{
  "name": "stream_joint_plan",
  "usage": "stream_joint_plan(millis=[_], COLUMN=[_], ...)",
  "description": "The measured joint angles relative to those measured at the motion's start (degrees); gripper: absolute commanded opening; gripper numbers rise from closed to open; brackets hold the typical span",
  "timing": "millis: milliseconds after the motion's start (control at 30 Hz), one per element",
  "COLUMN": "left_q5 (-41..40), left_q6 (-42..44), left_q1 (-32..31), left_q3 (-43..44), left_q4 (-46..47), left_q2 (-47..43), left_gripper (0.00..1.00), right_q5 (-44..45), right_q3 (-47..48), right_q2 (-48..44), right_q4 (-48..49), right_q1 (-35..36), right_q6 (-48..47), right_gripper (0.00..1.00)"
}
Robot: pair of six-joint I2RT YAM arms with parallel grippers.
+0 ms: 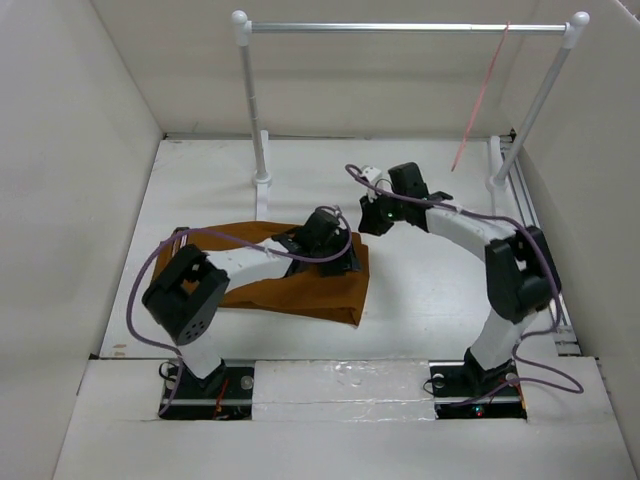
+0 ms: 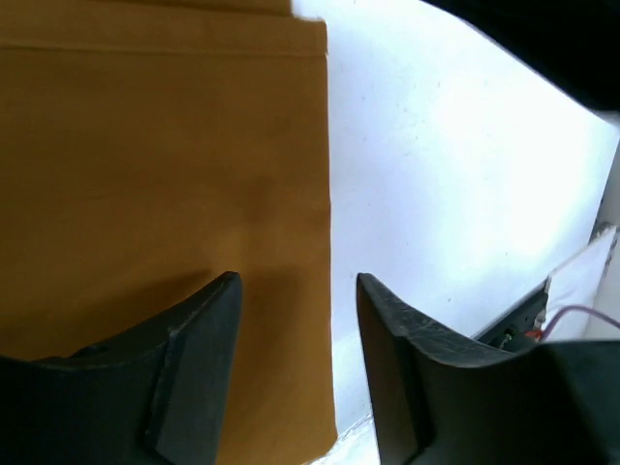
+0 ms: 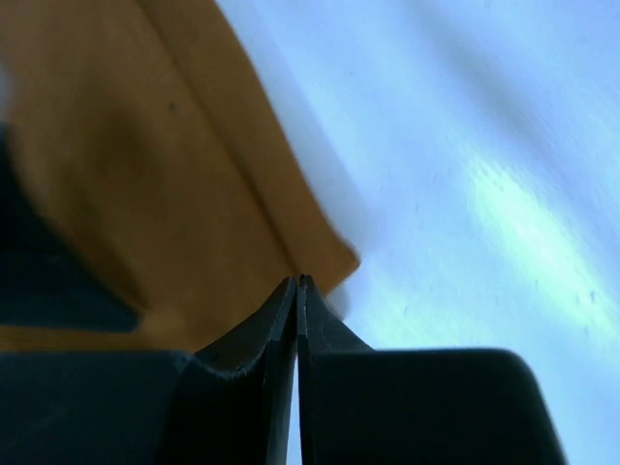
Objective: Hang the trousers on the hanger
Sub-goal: Grab a hanger with the right arm
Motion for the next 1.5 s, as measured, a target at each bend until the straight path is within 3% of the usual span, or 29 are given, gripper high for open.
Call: stream_joint_plan(millis=[167, 300, 400, 467, 500, 633, 733, 933, 1133, 1233, 1400, 1500], left_q5=[5.0, 8.6, 12.5, 13.6, 14.2, 11.6, 10.4, 2.0, -4.5, -6.7, -9.7, -11.8], left_q6=[0.5, 3.6, 4.6, 4.7, 5.0, 5.2, 5.2, 6.9, 9.6, 10.6, 10.7, 10.1], left_q1=[-2.3, -3.0, -2.5, -2.7, -3.3, -5.2, -5.5, -4.6, -4.1, -4.2, -4.4, -4.7], left_q3=[1.0, 4.0, 5.3, 5.9, 6.8, 10.8, 16.2, 18.0, 19.4, 19.6, 14.7, 9.8], left_q4=[0.2, -2.8, -2.4, -2.1, -1.9, -2.6, -4.5, -8.9, -11.7, -11.2, -10.4, -11.8], left_q2=[6.0, 9.6, 12.0, 12.7, 13.4, 16.0, 18.9, 15.0, 0.5, -7.0, -16.2, -18.8], left_gripper=[0.3, 0.28, 0.26, 0.27, 0.27, 0.3, 0.34, 0.45, 0.64, 0.68, 0.63, 0.43], right_q5=[3.0, 4.8, 5.5, 6.8, 7.6, 9.6, 9.9, 4.0, -1.6, -4.0, -7.2, -8.5], right_q3=[-7.2, -6.4, 2.1, 11.7, 18.4, 39.0, 44.5, 34.5, 28.3, 23.8, 17.4, 15.0], right_q2=[-15.4, -20.9, -20.4, -19.9, -19.6, -19.5, -21.9, -24.8, -18.3, -17.0, -14.8, -12.1], right_q4=[-2.9, -4.8, -11.4, -15.8, -17.4, -19.1, -18.4, -12.6, -7.1, -1.4, 12.7, 20.4], right_q1=[1.3, 1.9, 1.9, 1.9, 1.9, -2.3, -11.8, -27.0, -30.8, -32.3, -34.3, -34.4], right_q6=[2.1, 3.0, 3.5, 3.4, 3.3, 3.0, 5.3, 15.2, 23.2, 27.2, 35.6, 40.1], right_gripper=[0.05, 0.03, 0.2, 0.47, 0.47, 0.65, 0.73, 0.81, 0.84, 0.84, 0.81, 0.78])
